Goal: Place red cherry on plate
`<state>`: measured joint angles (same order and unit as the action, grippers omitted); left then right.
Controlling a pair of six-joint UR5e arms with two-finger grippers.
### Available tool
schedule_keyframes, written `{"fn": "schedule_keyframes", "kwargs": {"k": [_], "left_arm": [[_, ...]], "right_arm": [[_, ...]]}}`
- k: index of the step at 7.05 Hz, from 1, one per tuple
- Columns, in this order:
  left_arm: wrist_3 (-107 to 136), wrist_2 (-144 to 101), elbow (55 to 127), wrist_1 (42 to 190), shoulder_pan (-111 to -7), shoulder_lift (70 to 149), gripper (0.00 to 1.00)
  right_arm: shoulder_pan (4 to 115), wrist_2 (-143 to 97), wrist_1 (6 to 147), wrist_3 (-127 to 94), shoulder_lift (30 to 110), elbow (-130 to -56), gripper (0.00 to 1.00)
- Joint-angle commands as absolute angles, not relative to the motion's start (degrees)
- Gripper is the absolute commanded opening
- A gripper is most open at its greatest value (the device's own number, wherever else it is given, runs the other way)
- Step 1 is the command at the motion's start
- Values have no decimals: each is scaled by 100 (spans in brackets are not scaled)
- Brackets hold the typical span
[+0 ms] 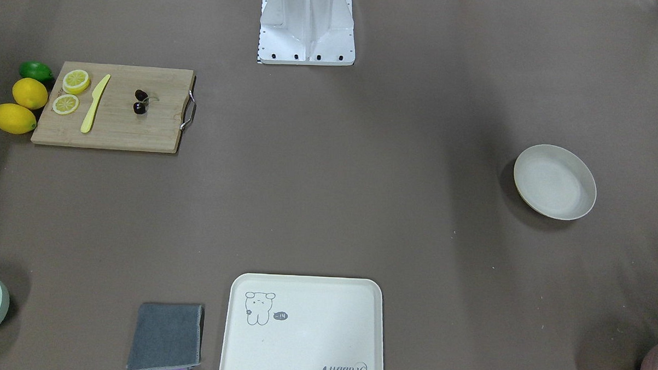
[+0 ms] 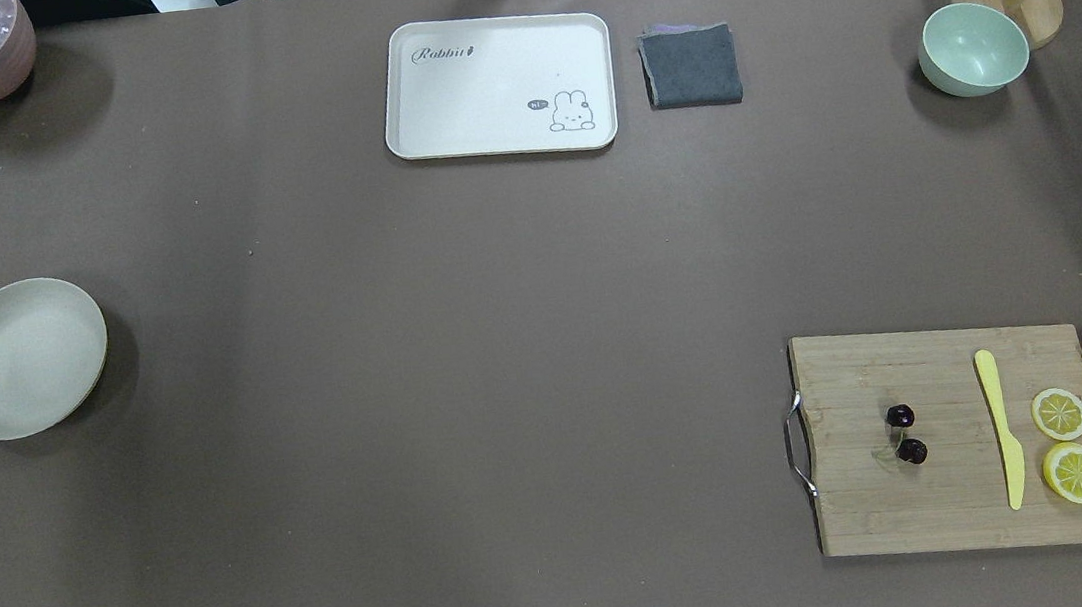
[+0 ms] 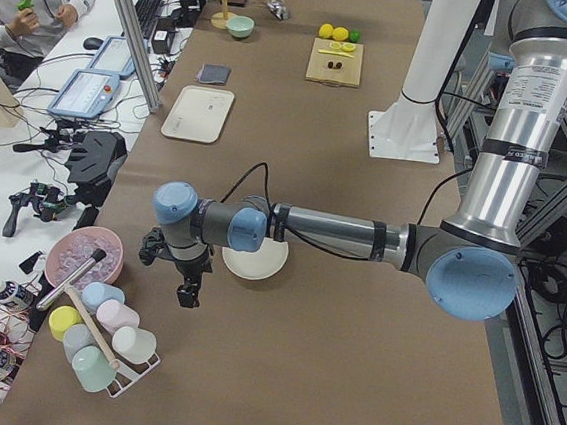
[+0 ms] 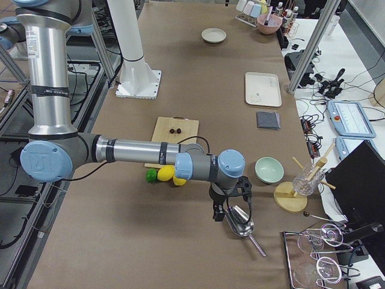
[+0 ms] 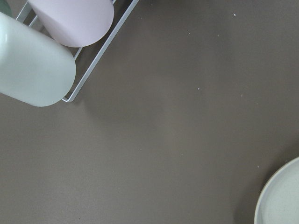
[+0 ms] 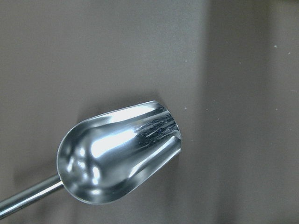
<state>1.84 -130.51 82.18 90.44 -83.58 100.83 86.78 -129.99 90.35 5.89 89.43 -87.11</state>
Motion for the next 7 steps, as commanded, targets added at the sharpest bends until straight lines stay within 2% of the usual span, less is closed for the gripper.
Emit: {"fn": "schedule_keyframes", "kwargs": {"k": [1,3,5,7], "left_arm": [[211,-13034,8261,9053,-8358,10099,98],[803,-13025,8279,9148,-8210,10143,97],[1001,-13357,8699,9193,-8200,10099,98],[1379,-13755,8640,9246,-7633,9967,98]], "right_arm": [[8666,-12999,9079,589,8895,-8797,100],[8666,-13008,9105,589,8912,-8806,100],[8666,-13017,9097,589,8903,-8771,100],[8666,-13017,9088,589,8895,-8754,100]]}}
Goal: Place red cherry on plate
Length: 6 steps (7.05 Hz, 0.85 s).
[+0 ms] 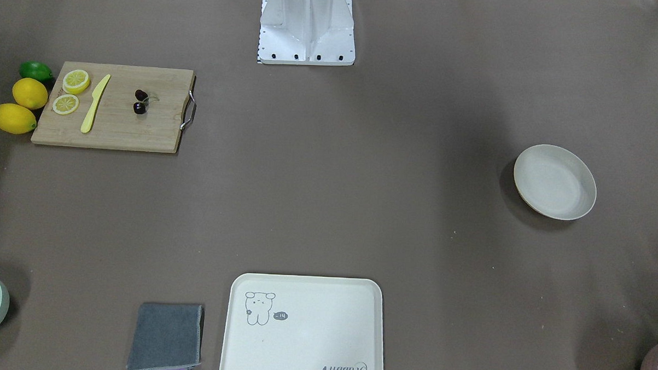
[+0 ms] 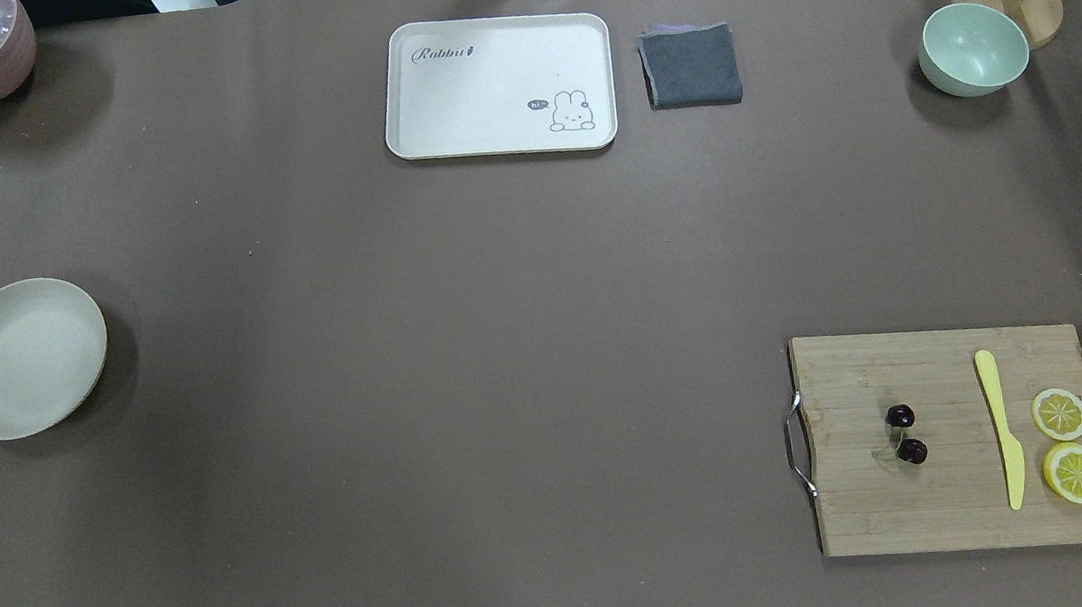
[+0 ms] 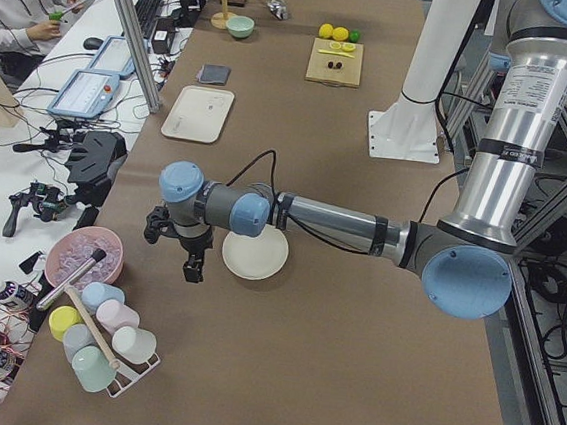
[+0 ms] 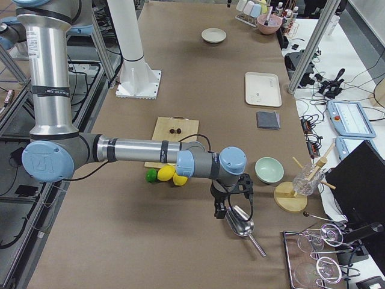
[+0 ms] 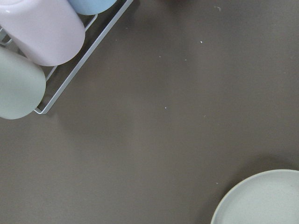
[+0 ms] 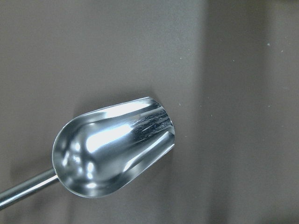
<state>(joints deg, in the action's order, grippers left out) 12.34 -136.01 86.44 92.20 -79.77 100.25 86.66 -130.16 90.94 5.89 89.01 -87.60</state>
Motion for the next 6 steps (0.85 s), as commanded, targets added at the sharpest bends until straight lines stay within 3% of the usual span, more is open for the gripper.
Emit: {"fn": "schedule_keyframes", "kwargs": {"k": [1,3,6], "left_arm": [[1484,-13755,8361,9507,-7403,9967,98],[1924,-13755,7903,10403,-7155,9915,98],[1942,-13755,7858,10572,-7041,9791,97]], "right_arm": [[8666,-13017,9097,589,8903,-8754,100],[8666,-13043,9097,589,8903,-8754,100],[8666,-13043,9097,589,8903,-8763,100]]}}
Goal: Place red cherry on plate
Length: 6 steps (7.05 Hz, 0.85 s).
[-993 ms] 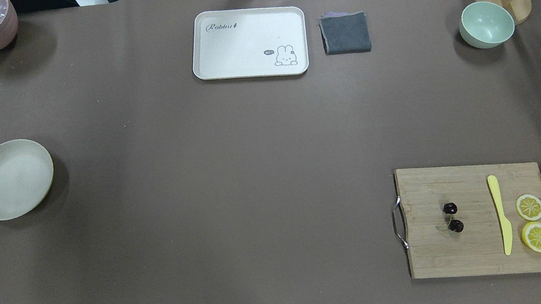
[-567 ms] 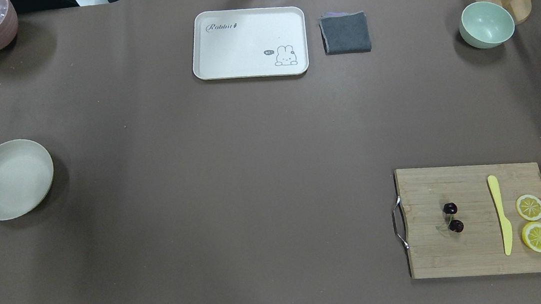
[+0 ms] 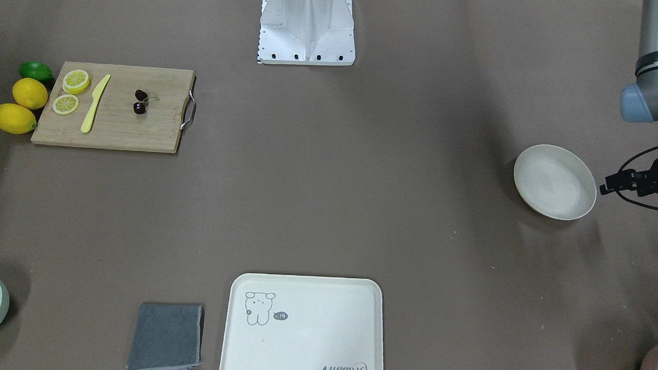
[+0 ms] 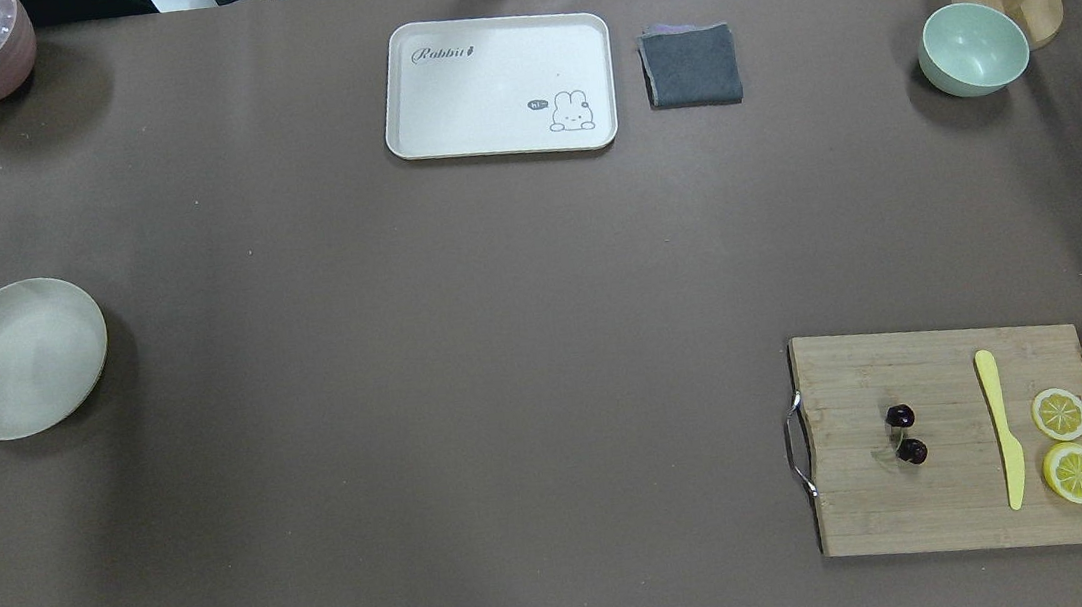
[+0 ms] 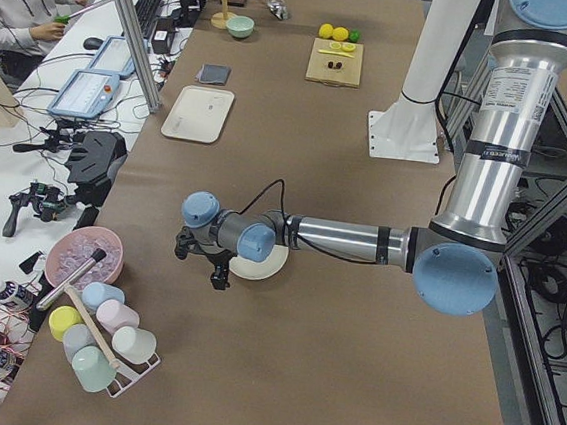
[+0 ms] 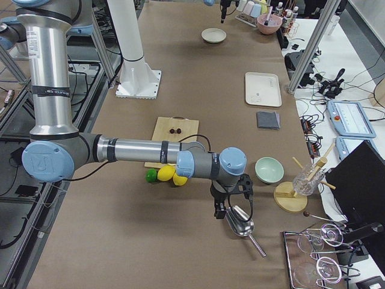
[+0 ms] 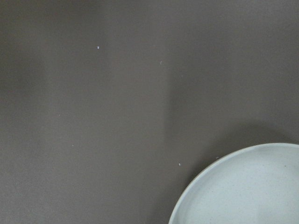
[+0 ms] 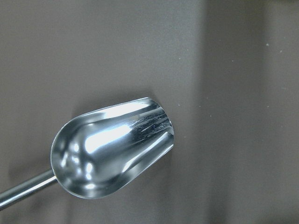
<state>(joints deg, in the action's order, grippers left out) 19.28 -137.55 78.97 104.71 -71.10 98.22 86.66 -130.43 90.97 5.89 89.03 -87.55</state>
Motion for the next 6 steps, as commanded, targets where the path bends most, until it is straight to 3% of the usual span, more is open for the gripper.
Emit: {"fn": "schedule_keyframes", "kwargs": {"k": [1,6], "left_arm": [[1960,-13755,7805,10782,-6997,9713,97],[2434,-13755,7761,11645,-6776,9308,93]], "right_arm": [[8666,-13043,9097,589,8895,-8754,100],[8657,-13025,9079,589,8903,-8745,100]]}}
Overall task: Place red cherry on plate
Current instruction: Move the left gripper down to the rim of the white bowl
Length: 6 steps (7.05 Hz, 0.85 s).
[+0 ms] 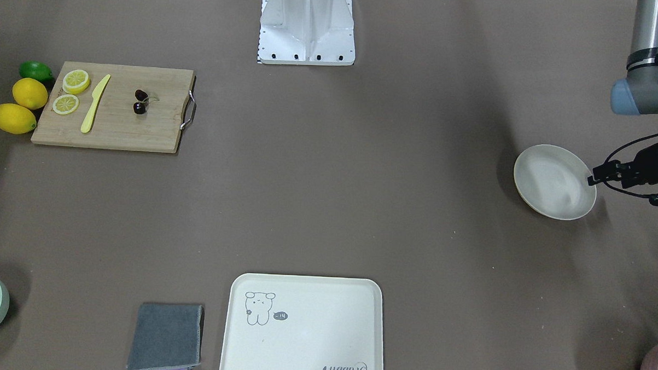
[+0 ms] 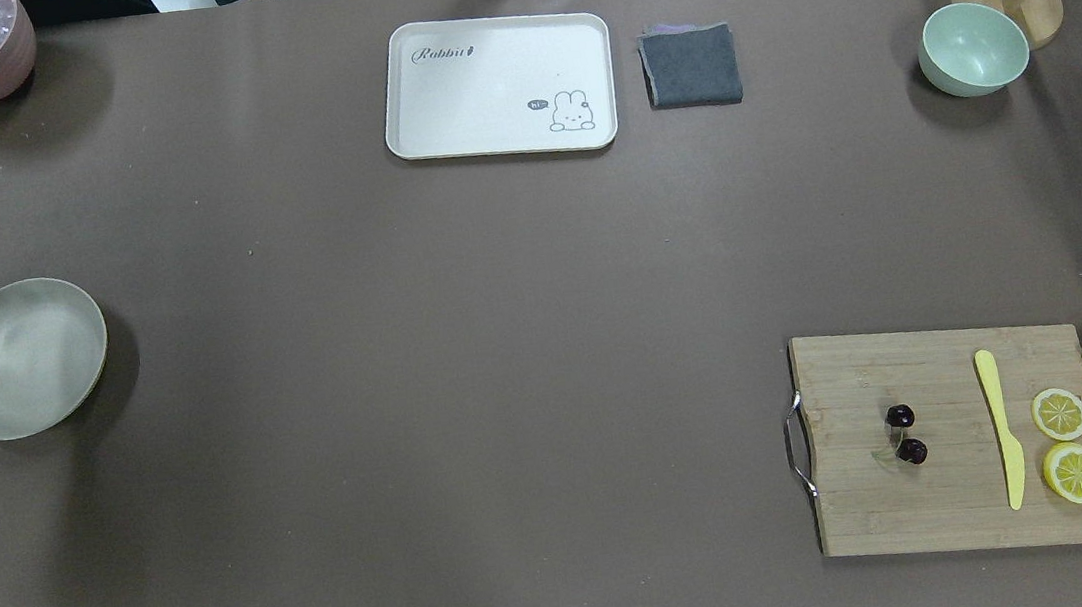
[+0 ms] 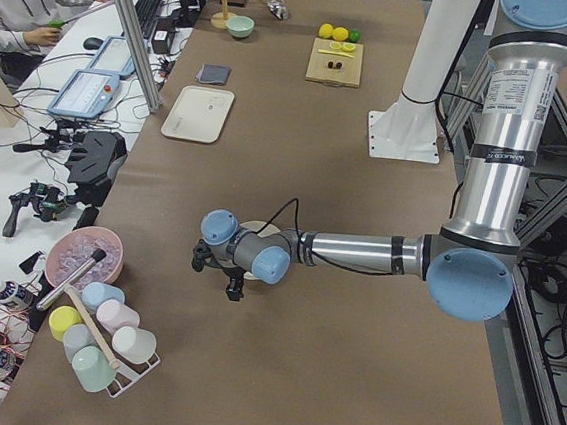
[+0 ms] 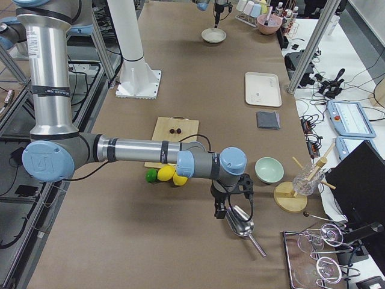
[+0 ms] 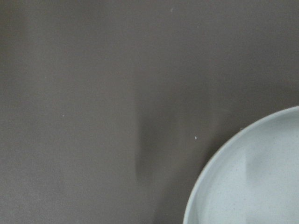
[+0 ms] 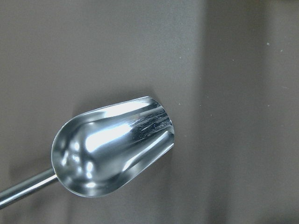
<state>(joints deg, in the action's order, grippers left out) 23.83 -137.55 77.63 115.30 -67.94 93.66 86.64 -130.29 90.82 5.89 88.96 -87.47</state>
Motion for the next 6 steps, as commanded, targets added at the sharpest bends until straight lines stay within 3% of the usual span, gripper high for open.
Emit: {"fn": "schedule_keyframes", "kwargs": {"k": [1,2,4,5,6], "left_arm": [[2696,-13764,7769,11733,-6759,9316,86],[2924,-13755,7743,11925,-6637,9308,76],[3067,-13746,7761,11971,-6583,9316,74],[3076,-13737,7752,11971,-6583,9316,63],[3067,-13737,7752,11979,-6583,9316,37]], "right_arm": [[8649,-13017,9079,589,8903,-8736,100],[8622,-12990,9070,598,8895,-8736,100],[8596,-12990,9070,589,8886,-8736,100],[8587,-13008,9079,589,8886,-8736,100],[8587,-13008,9070,589,8886,-8736,100]]}}
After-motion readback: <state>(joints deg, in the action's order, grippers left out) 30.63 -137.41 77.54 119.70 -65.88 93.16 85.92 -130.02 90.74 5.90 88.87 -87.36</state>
